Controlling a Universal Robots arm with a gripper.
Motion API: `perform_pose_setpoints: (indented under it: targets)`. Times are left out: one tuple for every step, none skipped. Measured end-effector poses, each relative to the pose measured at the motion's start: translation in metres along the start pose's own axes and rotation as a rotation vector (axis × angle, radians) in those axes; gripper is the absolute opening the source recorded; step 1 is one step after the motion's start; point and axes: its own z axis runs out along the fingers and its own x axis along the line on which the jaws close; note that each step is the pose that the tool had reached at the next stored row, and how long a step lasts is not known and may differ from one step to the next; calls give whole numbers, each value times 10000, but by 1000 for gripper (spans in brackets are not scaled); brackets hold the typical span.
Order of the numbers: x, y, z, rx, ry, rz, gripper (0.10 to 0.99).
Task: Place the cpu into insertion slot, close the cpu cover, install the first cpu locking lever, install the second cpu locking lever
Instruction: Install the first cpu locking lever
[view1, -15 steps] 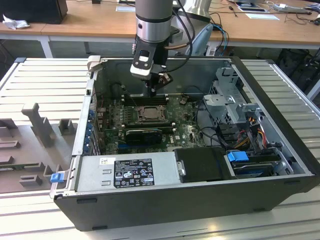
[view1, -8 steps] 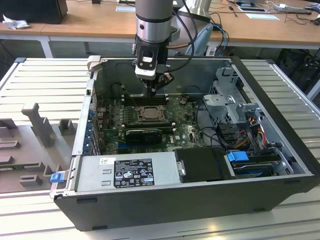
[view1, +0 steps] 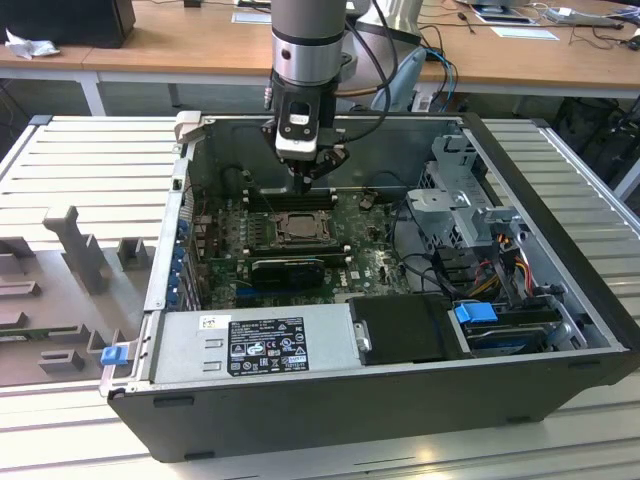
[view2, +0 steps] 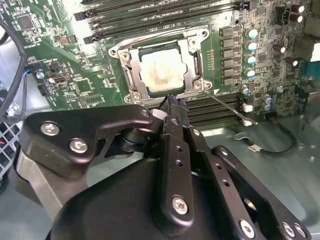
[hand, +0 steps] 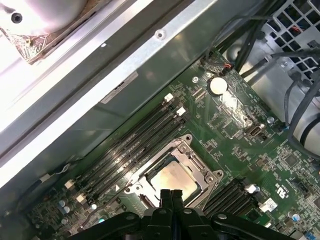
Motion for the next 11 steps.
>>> perform_pose_setpoints:
  targets:
    - [0, 0, 0, 1, 4, -89, 106]
    - [0, 0, 0, 3, 11, -235, 106]
    - [0, 0, 0, 6, 20, -427, 106]
    - [0, 0, 0, 10, 28, -590, 106]
    - [0, 0, 0, 12, 35, -733, 106]
    - [0, 0, 0, 16, 46, -981, 106]
    - [0, 0, 0, 18, 55, -1154, 106]
    - [0, 0, 0, 21, 63, -1320, 106]
    - [0, 0, 1, 24, 72, -1516, 106]
    - [0, 0, 1, 25, 77, -1606, 106]
    - [0, 0, 0, 27, 82, -1713, 106]
